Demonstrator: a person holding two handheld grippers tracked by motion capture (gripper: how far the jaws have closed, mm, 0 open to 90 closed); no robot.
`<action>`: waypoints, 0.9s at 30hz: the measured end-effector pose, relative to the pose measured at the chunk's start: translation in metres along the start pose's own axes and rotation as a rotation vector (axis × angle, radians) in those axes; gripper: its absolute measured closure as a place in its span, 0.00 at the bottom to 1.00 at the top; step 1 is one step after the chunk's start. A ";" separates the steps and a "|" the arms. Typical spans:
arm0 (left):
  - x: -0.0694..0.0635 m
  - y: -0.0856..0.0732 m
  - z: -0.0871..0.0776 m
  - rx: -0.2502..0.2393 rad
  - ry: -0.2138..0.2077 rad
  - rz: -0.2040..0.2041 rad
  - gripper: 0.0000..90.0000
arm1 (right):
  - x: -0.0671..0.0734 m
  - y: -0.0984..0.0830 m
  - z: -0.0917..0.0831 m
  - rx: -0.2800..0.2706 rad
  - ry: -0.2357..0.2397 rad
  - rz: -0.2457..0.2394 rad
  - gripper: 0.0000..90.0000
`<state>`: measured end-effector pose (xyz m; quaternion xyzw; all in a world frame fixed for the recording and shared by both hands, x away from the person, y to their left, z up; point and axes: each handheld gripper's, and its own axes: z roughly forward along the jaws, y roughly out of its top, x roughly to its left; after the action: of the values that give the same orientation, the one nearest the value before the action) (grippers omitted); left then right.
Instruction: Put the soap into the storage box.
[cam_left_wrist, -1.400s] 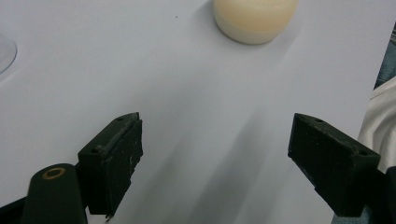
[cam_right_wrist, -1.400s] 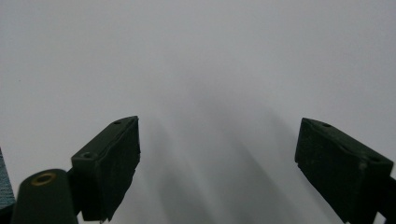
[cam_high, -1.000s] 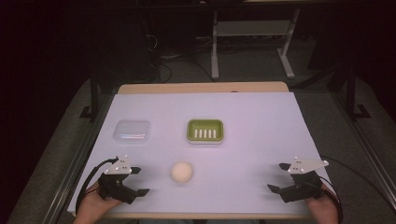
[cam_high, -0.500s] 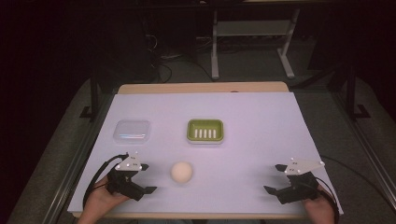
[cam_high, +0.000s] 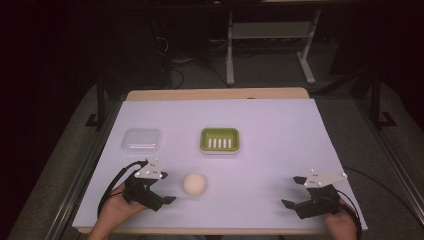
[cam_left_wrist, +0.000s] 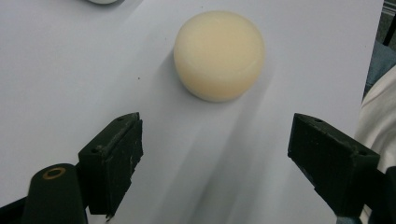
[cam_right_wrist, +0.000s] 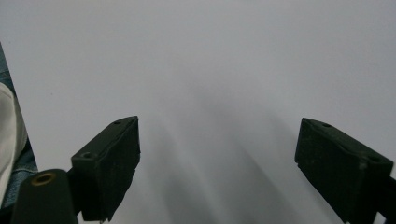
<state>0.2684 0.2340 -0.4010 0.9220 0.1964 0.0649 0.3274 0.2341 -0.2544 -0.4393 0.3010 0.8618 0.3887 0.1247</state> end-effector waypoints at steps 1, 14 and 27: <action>0.000 0.000 0.000 0.000 0.000 0.000 0.19 | 0.000 0.000 0.000 0.000 0.000 0.000 0.15; -0.001 0.019 0.018 0.023 -0.024 0.028 0.20 | 0.001 0.001 0.001 0.008 0.000 -0.002 0.15; -0.002 0.033 0.031 0.043 -0.039 0.057 0.20 | 0.004 0.002 0.002 0.014 0.000 -0.018 0.15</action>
<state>0.2849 0.1915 -0.4043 0.9351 0.1651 0.0518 0.3093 0.2335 -0.2495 -0.4390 0.2941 0.8673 0.3814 0.1260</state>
